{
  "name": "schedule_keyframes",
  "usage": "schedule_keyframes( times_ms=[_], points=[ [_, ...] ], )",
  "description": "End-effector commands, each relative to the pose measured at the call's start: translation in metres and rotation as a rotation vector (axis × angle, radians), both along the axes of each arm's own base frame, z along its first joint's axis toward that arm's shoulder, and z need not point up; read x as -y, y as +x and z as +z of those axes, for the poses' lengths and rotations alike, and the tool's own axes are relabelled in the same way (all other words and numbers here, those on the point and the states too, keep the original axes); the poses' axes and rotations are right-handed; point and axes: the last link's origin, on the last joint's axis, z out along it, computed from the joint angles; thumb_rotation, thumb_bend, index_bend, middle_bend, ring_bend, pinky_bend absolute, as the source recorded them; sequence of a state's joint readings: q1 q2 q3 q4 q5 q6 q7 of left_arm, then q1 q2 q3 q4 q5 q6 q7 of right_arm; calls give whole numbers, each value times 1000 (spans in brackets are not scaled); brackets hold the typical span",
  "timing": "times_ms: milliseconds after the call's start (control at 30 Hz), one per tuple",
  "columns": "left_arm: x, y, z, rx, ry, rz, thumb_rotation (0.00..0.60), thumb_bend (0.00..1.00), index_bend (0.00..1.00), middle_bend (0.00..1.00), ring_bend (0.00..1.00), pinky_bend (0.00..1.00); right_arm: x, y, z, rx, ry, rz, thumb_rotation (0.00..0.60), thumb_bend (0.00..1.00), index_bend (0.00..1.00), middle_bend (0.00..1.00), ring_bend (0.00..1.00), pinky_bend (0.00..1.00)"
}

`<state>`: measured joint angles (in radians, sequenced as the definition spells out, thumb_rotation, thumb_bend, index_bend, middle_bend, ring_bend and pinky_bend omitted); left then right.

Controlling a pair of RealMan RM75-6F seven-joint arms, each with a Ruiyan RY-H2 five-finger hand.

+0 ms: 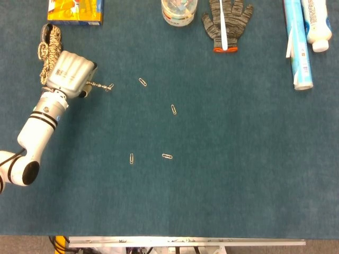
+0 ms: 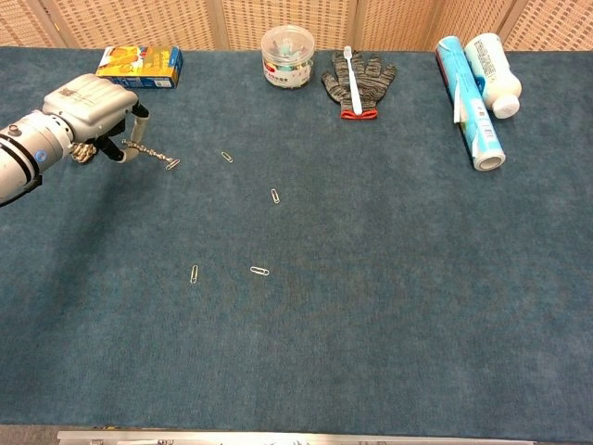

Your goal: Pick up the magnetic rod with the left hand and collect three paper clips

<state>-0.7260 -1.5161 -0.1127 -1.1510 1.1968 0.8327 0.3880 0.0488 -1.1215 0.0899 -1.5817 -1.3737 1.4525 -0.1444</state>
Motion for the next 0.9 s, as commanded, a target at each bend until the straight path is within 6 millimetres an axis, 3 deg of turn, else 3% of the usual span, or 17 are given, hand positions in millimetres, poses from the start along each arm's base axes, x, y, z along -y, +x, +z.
schedule_keyframes(
  times_ms=[33, 500, 900],
  points=[
    [-3, -2, -3, -2, -2, 12, 600, 343, 586, 1000, 928, 774, 0, 0, -1, 2, 1, 1, 600, 0, 489, 359, 261, 444],
    [-6, 0, -5, 24, -7, 31, 600, 343, 587, 1000, 928, 774, -1, -2, -3, 10, 1, -6, 600, 0, 489, 359, 261, 444],
    [-4, 41, -12, 89, -41, -46, 600, 343, 587, 1000, 928, 774, -2, -3, -4, 15, 0, -7, 600, 0, 489, 359, 261, 444]
  ],
)
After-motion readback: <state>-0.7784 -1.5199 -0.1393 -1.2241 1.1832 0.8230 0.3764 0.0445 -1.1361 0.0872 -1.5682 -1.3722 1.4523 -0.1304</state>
